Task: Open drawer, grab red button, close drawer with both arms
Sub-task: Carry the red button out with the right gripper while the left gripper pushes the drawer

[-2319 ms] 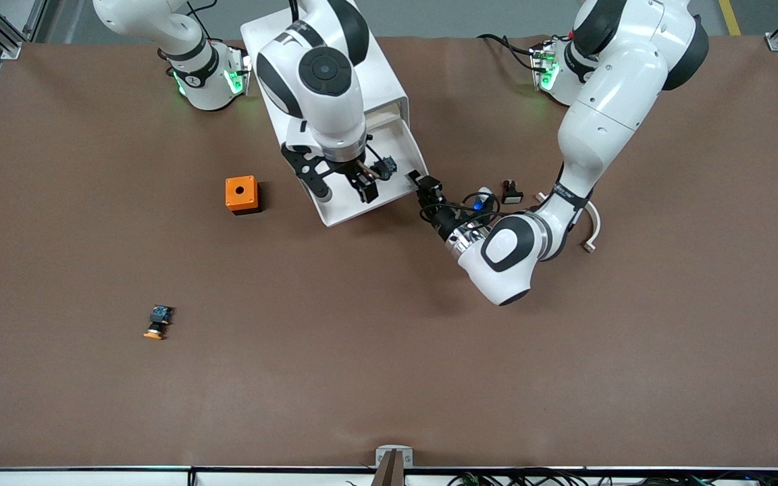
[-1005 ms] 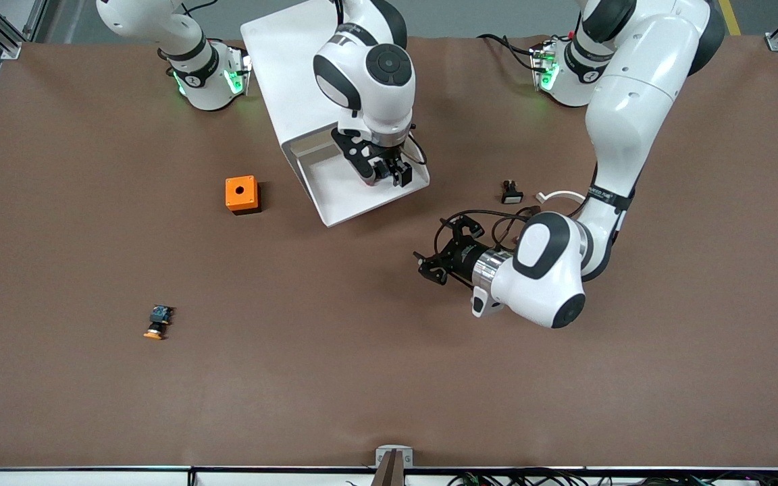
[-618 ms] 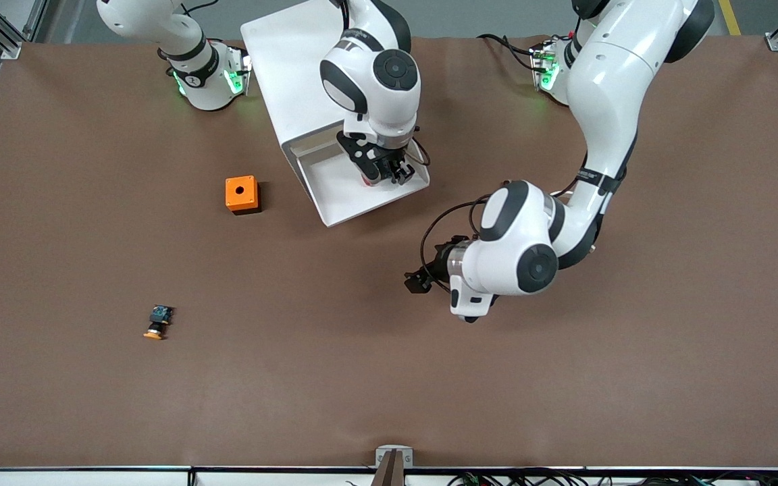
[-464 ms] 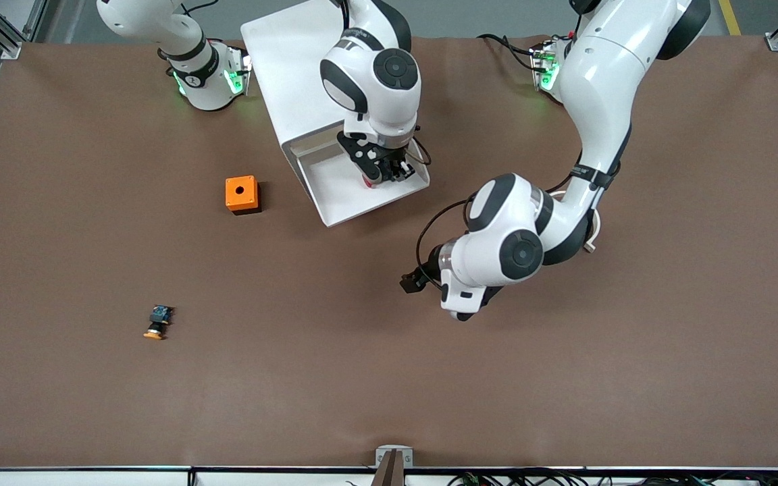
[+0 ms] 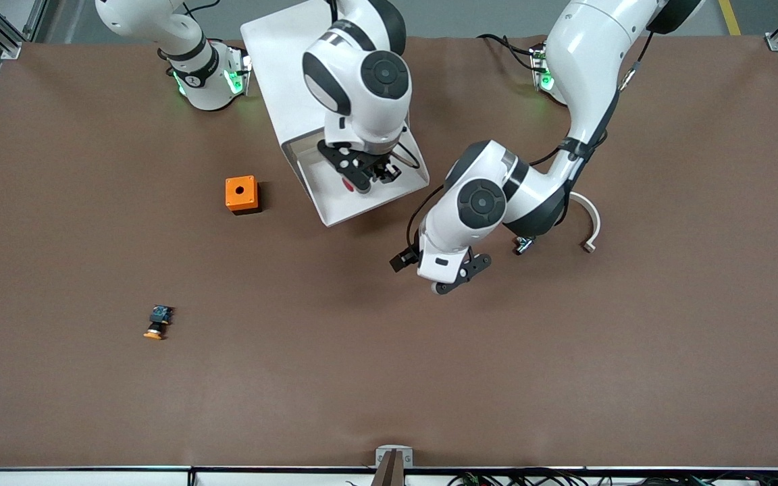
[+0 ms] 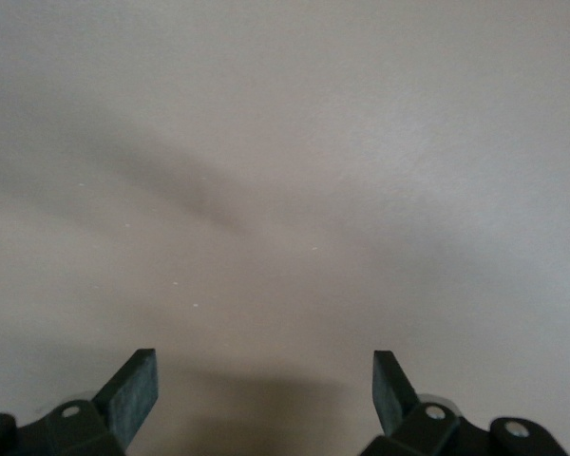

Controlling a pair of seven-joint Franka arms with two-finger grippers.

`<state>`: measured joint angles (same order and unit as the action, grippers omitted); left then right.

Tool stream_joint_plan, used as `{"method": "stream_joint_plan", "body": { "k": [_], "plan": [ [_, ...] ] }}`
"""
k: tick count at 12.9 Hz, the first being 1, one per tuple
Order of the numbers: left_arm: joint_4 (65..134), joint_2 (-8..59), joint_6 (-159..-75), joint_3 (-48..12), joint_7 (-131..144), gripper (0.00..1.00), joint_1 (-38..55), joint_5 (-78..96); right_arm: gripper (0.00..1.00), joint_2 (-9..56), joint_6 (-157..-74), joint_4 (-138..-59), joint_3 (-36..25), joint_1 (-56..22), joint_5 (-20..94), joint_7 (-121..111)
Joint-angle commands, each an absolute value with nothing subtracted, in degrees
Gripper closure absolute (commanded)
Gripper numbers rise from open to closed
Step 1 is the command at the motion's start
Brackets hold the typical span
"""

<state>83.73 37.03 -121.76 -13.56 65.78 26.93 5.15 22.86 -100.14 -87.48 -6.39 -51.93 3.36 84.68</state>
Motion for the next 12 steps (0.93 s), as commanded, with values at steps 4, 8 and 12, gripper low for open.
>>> {"method": "stream_joint_plan", "body": {
  "k": [4,8,12],
  "plan": [
    [89.38,34.28,-123.22,-13.27,70.05,0.01,31.54,1.76,1.0,19.42,-98.43,-84.99,-5.8,-34.48,2.99,49.55],
    [89.3,34.28,-123.13,-13.36,74.0,0.01,35.06,1.76,1.0,20.74,-103.6,-86.48,-5.71,-24.72,3.16,33.17],
    [89.21,34.28,-122.61,-14.76,78.04,0.01,37.17,1.76,1.0,25.3,-110.11,-89.56,-5.63,-17.24,3.78,16.82]
  ]
}}
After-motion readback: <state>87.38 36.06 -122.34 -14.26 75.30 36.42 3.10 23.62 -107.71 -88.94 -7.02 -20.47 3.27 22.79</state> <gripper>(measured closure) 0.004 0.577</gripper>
